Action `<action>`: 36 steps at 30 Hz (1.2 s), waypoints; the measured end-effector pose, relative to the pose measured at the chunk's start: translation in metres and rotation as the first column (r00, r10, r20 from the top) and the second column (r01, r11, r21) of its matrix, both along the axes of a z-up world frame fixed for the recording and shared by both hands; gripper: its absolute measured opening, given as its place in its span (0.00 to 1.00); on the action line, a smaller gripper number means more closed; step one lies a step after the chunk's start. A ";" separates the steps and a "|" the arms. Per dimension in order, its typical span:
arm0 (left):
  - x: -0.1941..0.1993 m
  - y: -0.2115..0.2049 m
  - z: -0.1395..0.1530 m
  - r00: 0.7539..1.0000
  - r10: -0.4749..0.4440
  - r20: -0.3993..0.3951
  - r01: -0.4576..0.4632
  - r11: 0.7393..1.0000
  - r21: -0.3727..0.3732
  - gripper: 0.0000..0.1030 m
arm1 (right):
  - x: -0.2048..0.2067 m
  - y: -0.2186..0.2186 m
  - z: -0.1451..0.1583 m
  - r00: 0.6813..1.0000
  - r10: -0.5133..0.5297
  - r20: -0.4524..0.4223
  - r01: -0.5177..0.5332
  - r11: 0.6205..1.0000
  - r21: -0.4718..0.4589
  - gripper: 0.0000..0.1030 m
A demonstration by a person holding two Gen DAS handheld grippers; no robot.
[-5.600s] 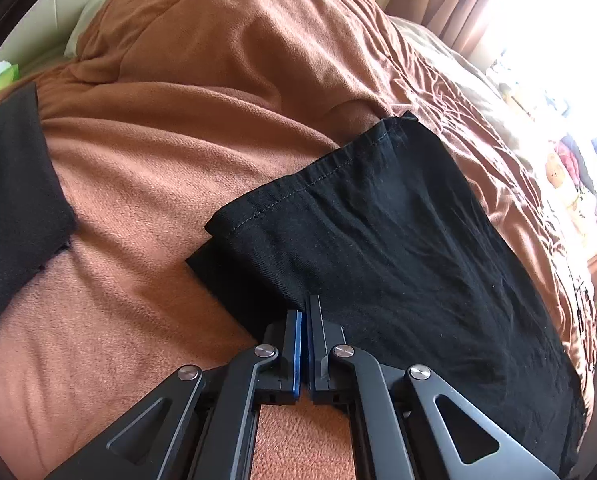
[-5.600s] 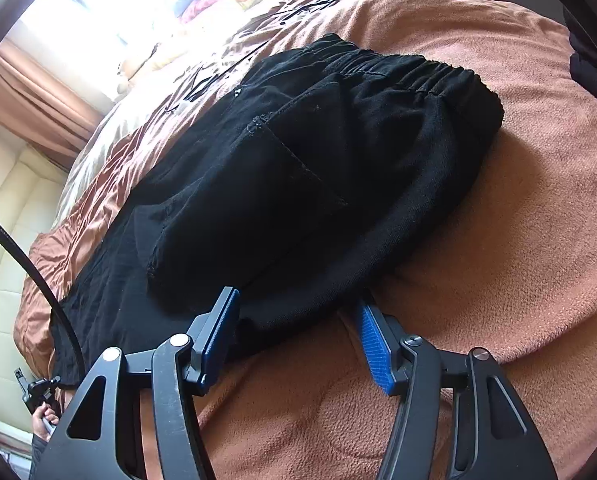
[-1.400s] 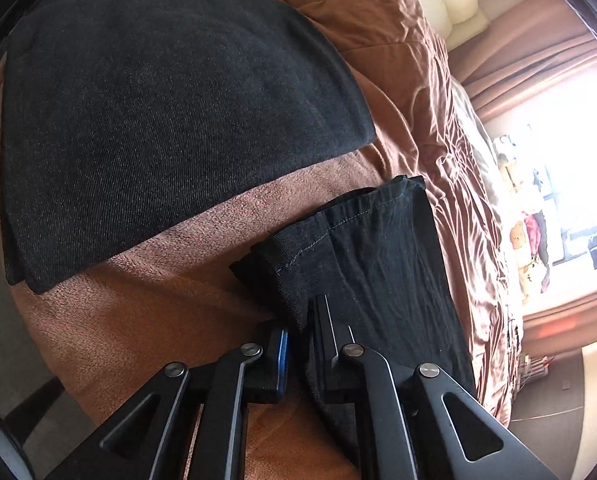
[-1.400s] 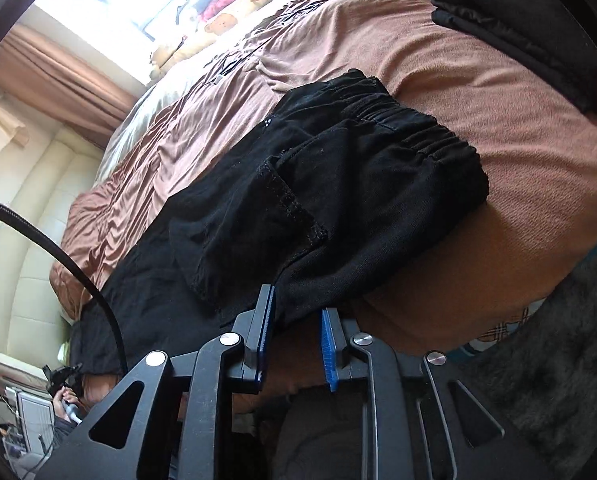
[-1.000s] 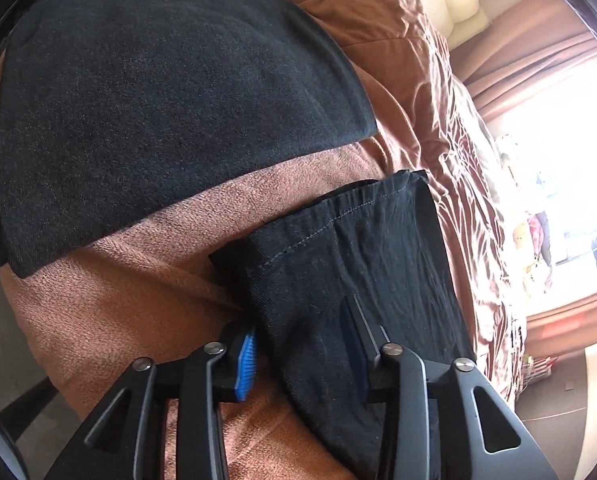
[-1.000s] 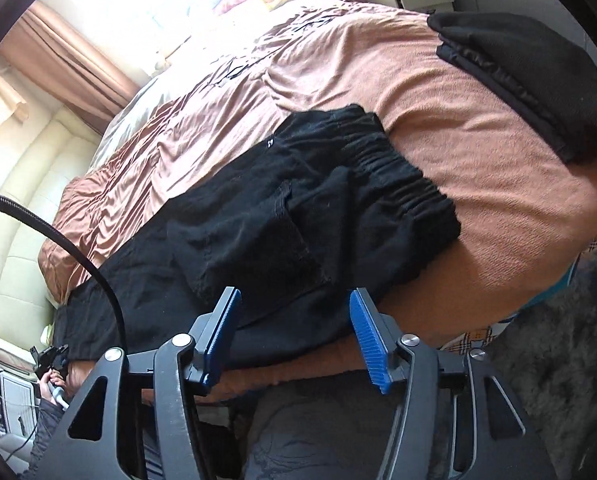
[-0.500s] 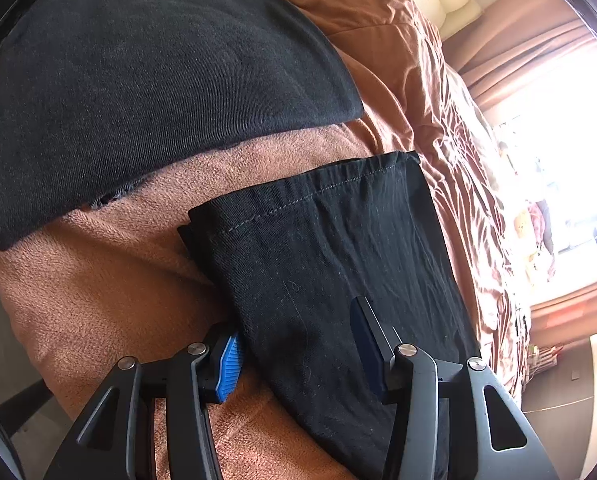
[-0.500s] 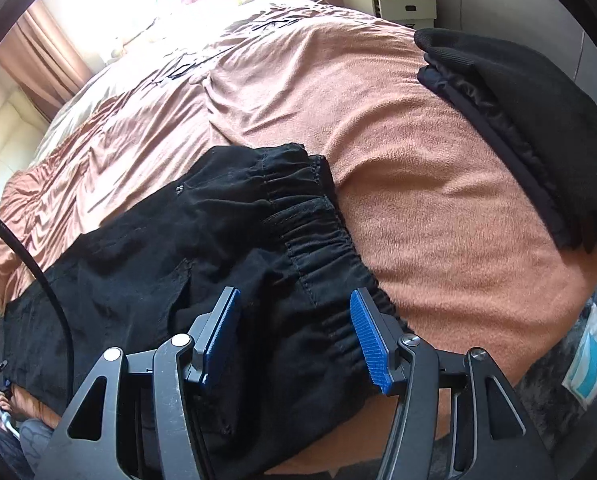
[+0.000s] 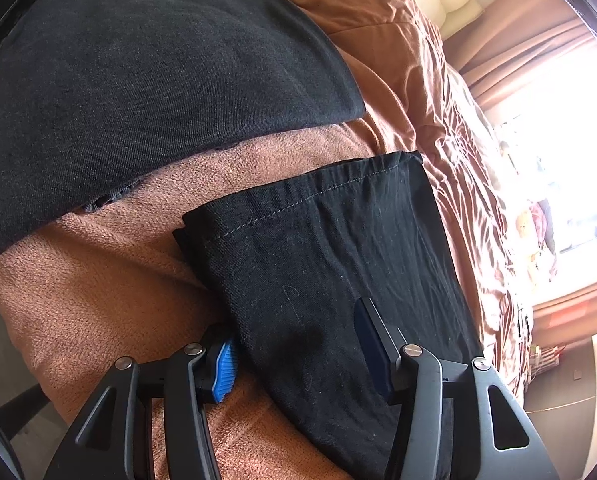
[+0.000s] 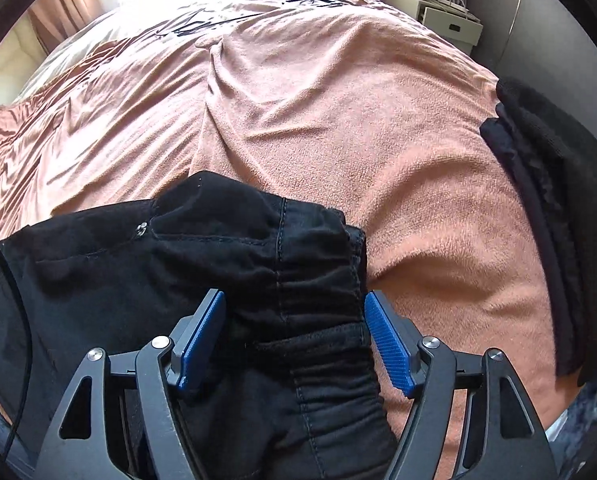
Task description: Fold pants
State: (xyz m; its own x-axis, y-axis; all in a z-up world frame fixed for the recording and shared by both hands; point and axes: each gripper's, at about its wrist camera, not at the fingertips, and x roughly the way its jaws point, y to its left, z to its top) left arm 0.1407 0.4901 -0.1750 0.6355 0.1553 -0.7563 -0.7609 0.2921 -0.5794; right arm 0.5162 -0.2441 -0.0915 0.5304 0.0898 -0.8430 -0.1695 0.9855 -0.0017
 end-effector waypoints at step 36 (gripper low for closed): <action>-0.022 0.001 -0.008 0.981 -0.017 0.192 0.018 1.000 -0.002 0.40 | -0.097 0.127 0.052 0.971 0.198 0.133 -0.205 0.978 0.040 0.47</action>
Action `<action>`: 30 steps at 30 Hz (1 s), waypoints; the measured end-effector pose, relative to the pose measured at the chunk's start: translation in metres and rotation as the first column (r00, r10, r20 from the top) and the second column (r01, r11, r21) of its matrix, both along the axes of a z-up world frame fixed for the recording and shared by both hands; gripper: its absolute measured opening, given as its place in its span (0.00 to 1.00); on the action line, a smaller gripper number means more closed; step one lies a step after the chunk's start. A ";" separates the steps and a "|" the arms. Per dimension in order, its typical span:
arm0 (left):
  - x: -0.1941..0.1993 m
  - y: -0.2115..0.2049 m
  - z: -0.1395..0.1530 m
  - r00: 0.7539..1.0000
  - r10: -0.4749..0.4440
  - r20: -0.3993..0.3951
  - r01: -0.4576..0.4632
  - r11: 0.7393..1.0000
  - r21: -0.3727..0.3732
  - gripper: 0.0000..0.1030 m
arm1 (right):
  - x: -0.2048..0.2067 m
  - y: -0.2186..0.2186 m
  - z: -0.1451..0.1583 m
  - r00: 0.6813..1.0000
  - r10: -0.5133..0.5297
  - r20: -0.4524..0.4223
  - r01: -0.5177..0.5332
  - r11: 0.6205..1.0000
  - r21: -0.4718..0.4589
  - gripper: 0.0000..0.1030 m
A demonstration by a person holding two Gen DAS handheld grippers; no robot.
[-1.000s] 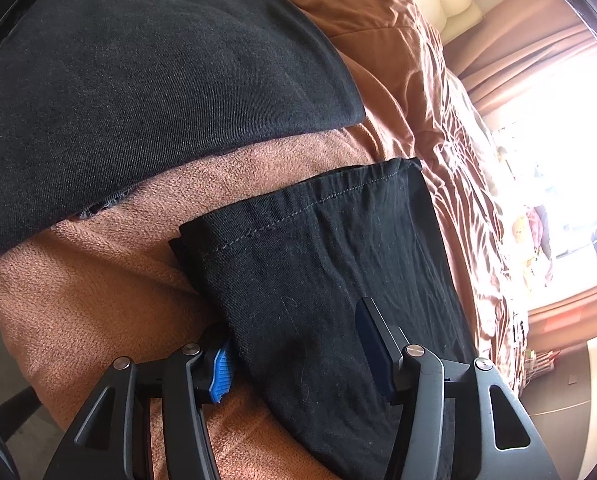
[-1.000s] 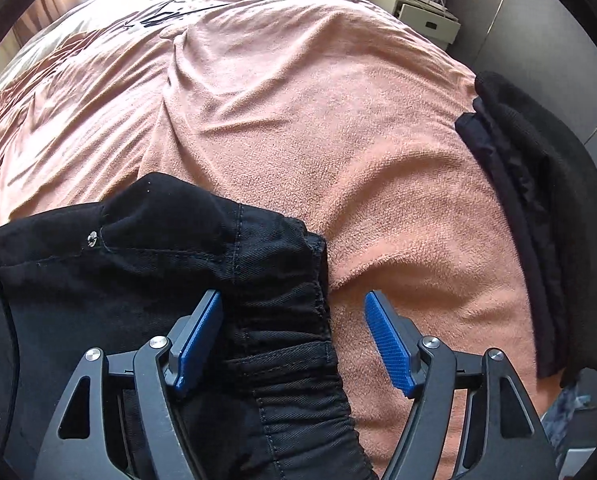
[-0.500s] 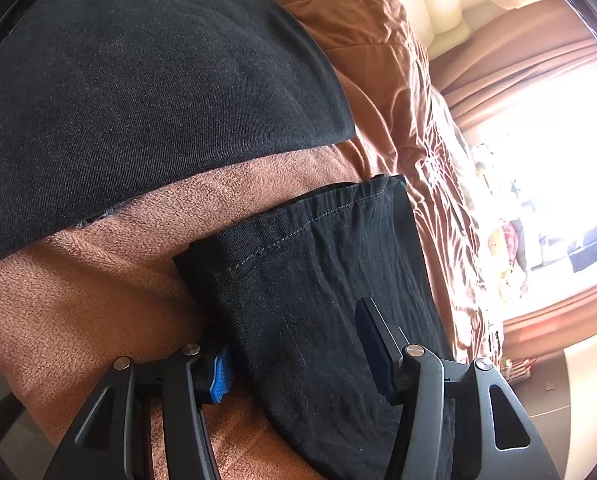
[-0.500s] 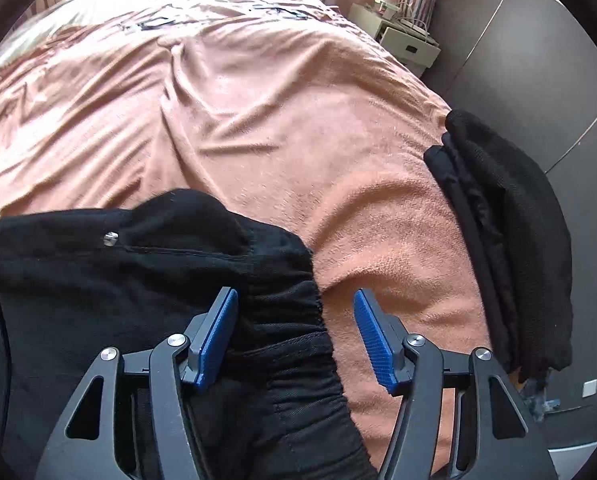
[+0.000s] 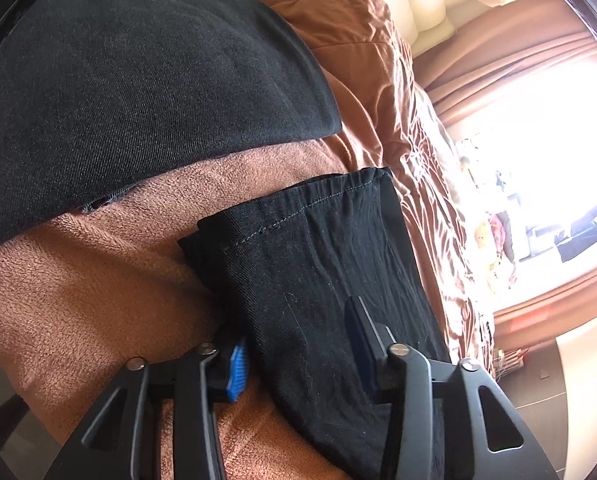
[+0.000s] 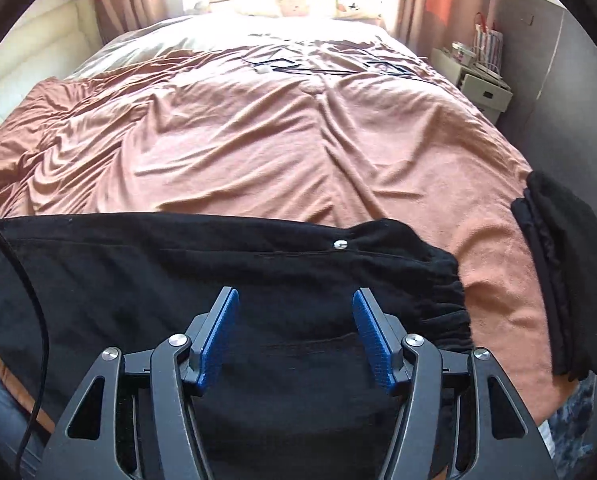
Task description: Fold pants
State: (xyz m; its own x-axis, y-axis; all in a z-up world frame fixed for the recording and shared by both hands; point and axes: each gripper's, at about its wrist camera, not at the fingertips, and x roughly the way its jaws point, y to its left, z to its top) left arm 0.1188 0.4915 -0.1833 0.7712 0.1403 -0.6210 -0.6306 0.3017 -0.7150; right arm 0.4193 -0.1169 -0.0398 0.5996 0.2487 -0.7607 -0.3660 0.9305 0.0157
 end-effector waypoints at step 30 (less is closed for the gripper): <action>0.041 -0.011 0.144 0.958 -0.143 0.248 0.097 0.977 0.191 0.04 | -0.019 0.162 -0.081 0.887 0.414 -0.207 -0.366 0.901 0.232 0.16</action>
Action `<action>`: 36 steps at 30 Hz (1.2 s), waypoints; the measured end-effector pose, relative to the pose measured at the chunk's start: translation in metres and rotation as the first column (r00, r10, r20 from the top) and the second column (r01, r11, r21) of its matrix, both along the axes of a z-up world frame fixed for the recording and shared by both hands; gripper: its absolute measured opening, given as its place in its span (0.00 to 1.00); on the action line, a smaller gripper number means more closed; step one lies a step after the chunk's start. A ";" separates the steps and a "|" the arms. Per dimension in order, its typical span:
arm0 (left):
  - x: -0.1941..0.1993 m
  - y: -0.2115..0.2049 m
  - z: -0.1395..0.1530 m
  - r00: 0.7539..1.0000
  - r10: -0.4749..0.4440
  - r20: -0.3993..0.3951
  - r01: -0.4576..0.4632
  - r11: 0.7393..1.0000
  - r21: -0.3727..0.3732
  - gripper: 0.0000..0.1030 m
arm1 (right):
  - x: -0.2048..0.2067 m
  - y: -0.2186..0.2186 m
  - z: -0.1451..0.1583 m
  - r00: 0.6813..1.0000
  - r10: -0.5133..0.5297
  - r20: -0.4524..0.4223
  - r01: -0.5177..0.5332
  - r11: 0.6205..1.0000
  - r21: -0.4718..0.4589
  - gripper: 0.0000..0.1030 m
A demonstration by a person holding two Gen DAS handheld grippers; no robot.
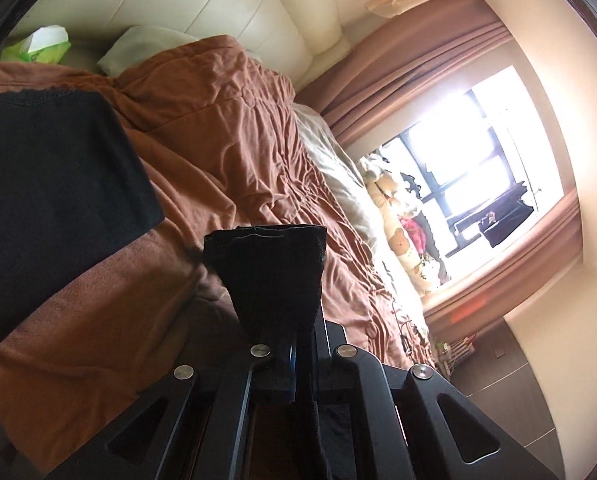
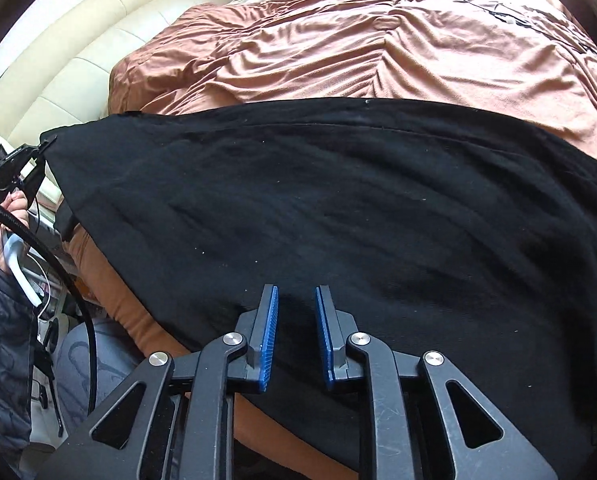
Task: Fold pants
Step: 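Lift the black pants off the bed with both grippers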
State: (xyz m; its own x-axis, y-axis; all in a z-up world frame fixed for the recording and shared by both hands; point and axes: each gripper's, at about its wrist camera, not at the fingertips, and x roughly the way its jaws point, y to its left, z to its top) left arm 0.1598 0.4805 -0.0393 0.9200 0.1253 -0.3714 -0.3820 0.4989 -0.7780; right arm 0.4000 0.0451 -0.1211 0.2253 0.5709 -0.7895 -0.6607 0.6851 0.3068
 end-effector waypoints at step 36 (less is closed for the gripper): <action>-0.018 0.014 -0.024 0.998 0.037 0.044 -0.034 0.997 -0.067 0.04 | 0.047 0.065 -0.037 0.994 -0.039 -0.102 0.032 0.997 -0.064 0.06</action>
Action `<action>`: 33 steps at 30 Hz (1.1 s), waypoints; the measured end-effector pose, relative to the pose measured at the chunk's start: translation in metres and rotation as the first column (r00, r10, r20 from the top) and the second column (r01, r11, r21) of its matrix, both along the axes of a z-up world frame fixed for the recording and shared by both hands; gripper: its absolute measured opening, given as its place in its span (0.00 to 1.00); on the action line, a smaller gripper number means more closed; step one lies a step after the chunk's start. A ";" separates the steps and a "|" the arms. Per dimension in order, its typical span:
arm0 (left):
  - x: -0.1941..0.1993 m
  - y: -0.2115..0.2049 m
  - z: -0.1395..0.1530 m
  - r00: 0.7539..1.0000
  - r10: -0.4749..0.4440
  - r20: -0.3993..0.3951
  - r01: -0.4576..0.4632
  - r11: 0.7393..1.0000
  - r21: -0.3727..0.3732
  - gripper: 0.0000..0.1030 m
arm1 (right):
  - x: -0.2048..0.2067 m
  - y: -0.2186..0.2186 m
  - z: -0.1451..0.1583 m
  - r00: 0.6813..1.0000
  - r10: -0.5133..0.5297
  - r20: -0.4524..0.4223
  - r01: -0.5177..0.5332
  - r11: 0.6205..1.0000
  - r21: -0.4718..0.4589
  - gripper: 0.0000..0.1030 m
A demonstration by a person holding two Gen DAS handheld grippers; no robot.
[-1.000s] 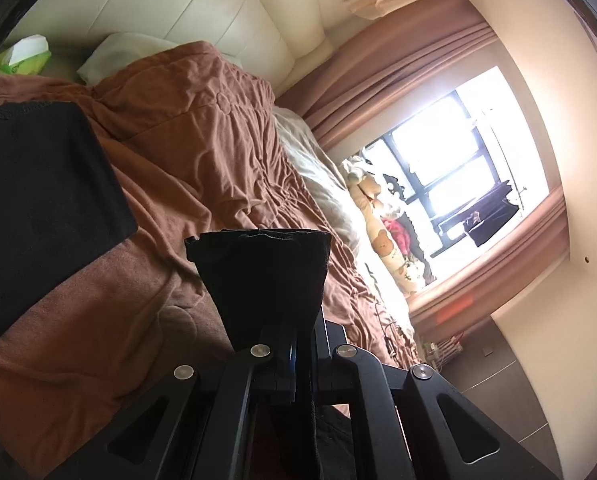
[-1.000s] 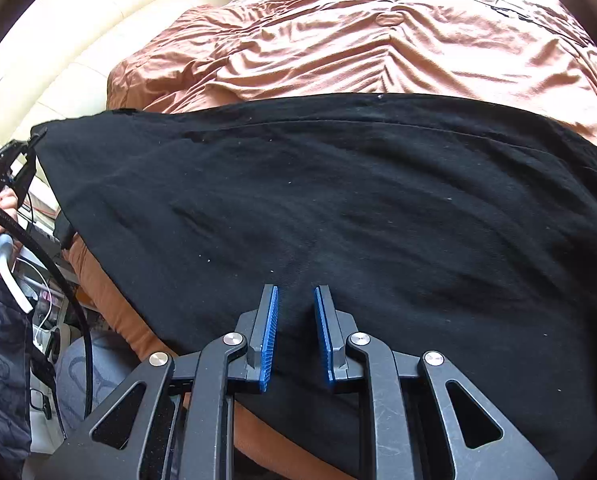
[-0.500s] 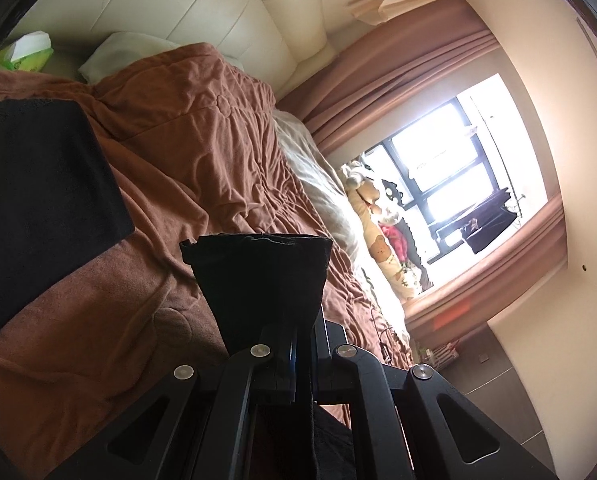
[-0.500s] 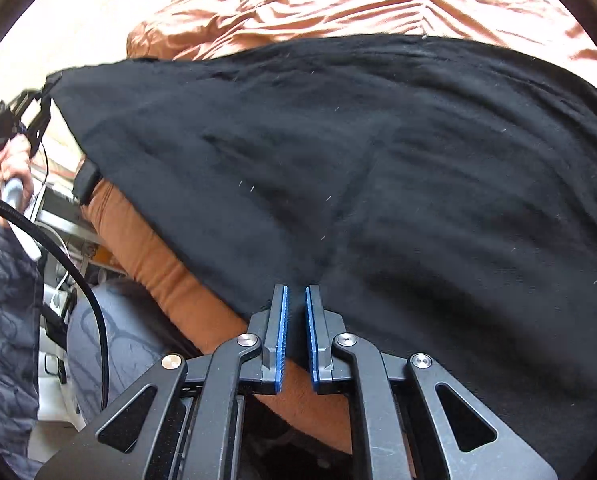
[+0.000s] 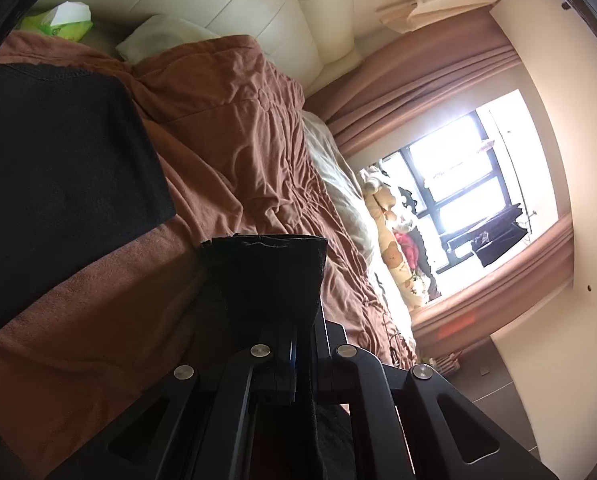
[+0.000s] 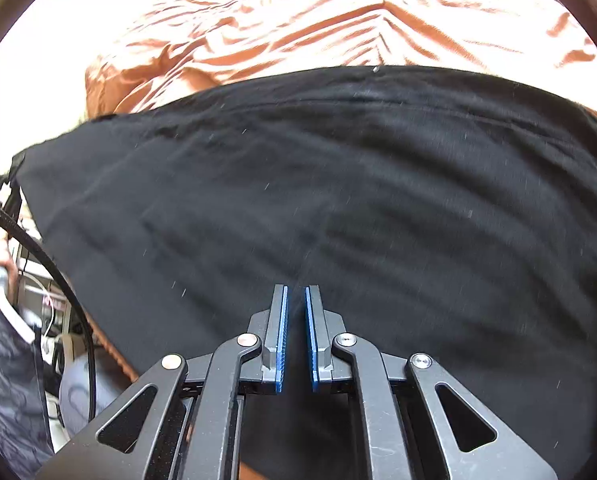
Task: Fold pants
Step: 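Lift the black pants off the bed with both grippers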
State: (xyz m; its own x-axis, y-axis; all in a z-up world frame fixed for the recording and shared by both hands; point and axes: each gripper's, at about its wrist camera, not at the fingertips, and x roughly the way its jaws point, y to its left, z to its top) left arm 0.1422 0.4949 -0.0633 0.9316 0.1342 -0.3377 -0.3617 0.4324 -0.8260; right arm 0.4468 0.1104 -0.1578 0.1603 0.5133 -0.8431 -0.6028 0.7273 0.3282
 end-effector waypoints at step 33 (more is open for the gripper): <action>0.000 -0.014 0.012 0.996 0.026 0.081 -0.027 1.000 0.014 0.04 | 0.066 0.067 0.005 0.998 -0.032 0.049 0.038 0.992 -0.124 0.06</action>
